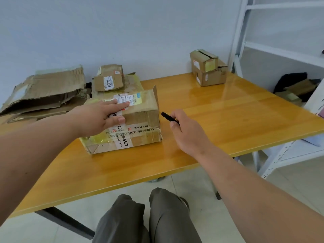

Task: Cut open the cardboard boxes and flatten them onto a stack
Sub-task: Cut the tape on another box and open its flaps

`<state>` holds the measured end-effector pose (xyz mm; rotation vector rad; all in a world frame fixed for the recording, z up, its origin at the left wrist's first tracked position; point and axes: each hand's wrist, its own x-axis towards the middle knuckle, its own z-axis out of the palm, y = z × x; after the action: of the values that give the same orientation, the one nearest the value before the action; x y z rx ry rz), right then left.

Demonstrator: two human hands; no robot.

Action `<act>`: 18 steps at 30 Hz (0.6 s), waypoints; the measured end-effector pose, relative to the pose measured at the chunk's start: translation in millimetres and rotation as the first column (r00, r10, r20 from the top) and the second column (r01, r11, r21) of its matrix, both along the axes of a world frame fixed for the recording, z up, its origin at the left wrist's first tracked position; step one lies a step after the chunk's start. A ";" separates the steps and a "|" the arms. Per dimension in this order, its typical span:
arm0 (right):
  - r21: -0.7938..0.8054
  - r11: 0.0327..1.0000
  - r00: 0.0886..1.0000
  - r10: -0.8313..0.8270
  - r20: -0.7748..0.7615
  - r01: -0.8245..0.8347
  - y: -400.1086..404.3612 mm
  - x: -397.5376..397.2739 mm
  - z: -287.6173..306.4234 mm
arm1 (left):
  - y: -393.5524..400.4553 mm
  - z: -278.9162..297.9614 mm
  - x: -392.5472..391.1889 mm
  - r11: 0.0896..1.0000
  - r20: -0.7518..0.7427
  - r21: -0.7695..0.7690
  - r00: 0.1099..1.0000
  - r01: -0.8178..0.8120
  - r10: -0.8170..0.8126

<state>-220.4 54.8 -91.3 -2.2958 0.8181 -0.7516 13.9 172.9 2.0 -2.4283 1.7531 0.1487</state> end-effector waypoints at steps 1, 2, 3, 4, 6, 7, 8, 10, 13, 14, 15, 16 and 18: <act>-0.008 1.000 1.000 -0.009 -0.001 0.009 -1.0 0.6 1.1 | -0.5 -0.6 0.3 1.000 0.001 -0.002 1.000 0.007 -0.007; -0.017 1.000 1.000 -0.013 -0.012 0.013 -1.6 1.4 1.8 | -0.9 -1.5 0.9 1.000 0.001 -0.005 1.000 0.011 -0.011; -0.028 1.000 1.000 -0.014 -0.022 0.014 -1.9 2.1 1.7 | -1.3 -2.4 1.1 1.000 -0.003 -0.006 1.000 0.013 -0.013; -0.041 0.999 1.000 -0.014 -0.026 0.013 -1.9 2.9 1.3 | -1.4 -2.7 0.8 1.000 -0.008 -0.006 1.000 0.012 -0.012; -0.066 0.998 1.000 -0.013 -0.026 0.011 -1.8 4.2 -0.4 | -0.8 -3.4 -0.1 1.000 -0.017 -0.002 1.000 0.010 -0.011; -0.073 0.997 1.000 -0.008 -0.024 0.006 -1.9 4.2 -1.6 | -0.5 -4.2 -0.5 1.000 -0.018 0.003 1.000 0.010 -0.010; -0.077 0.997 1.000 -0.002 -0.021 0.000 -1.7 3.8 -2.9 | -0.2 -5.1 -0.6 1.000 -0.013 0.008 1.000 0.011 -0.011; -0.081 0.997 1.000 0.002 -0.013 -0.003 -0.6 1.6 -5.9 | 0.1 -7.0 0.1 1.000 0.007 0.019 1.000 0.017 -0.017; -0.081 0.997 1.000 -0.001 -0.002 0.001 1.5 -0.1 -9.1 | 0.4 -7.3 -0.2 1.000 -0.002 0.016 1.000 0.017 -0.017; -0.078 0.997 1.000 -0.001 -0.001 0.001 1.5 0.4 -9.5 | 0.6 -7.0 -0.7 1.000 -0.007 0.013 1.000 0.016 -0.016; -0.076 0.997 1.000 -0.002 -0.002 0.001 1.4 0.9 -9.8 | 0.8 -7.0 -1.0 1.000 -0.010 0.013 1.000 0.014 -0.014; -0.078 0.997 1.000 -0.002 -0.003 0.002 1.4 1.1 -10.2 | 0.8 -6.9 -1.2 1.000 -0.010 0.014 1.000 0.013 -0.013; -0.093 0.996 1.000 0.002 -0.001 -0.002 1.6 0.4 -12.3 | 0.4 -7.6 -1.1 1.000 -0.002 0.016 1.000 0.017 -0.017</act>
<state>-220.0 56.4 -103.6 -2.3789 0.7961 -0.8034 12.8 173.2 -5.6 -2.4027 1.7656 0.1633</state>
